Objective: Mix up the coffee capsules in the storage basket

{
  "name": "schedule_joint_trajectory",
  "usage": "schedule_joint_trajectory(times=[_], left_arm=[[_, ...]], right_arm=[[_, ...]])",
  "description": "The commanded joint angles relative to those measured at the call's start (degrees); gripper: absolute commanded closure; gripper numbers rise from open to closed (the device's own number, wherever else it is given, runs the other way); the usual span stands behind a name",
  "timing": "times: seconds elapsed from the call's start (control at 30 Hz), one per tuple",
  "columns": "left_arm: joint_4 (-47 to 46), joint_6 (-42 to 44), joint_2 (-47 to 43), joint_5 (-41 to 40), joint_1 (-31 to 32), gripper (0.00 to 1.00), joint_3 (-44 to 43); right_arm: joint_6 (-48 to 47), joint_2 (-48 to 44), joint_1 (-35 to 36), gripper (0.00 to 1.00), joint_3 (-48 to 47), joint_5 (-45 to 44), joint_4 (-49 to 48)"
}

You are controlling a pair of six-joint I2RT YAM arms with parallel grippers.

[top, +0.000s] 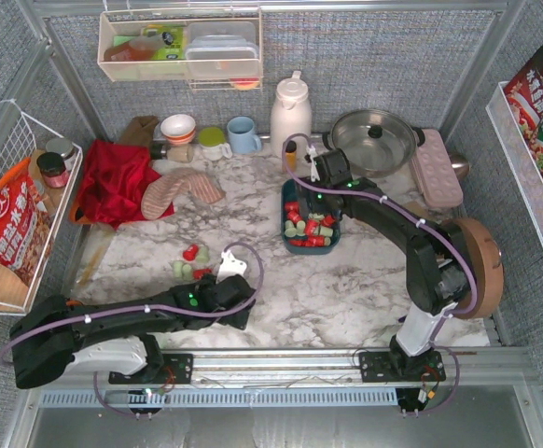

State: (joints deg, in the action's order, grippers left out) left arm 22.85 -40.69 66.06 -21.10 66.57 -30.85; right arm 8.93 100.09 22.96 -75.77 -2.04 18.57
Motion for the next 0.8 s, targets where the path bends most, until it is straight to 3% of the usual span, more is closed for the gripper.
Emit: schedule_joint_trajectory(times=[0.0,0.43,0.63,0.77], left_arm=[[0.98,1.28,1.87,0.27,0.27,0.01,-0.12],[-0.33,8.24,8.90,-1.93,0.28,0.12,-4.95],[0.59,5.80,7.61,-0.30,0.29,0.33,-3.55],[0.90,4.63,4.57,-0.19,0.30,0.35,-2.10]], right_arm=[[0.74,-0.68,0.07,0.19,0.52,2.22,-1.13],[1.53,-0.61,0.01,0.19,1.33,3.92,-1.26],[1.60,-0.45,-0.14,0.19,1.17,4.26,-1.26],[1.86,0.13,-0.20,0.19,0.81,4.88,-1.37]])
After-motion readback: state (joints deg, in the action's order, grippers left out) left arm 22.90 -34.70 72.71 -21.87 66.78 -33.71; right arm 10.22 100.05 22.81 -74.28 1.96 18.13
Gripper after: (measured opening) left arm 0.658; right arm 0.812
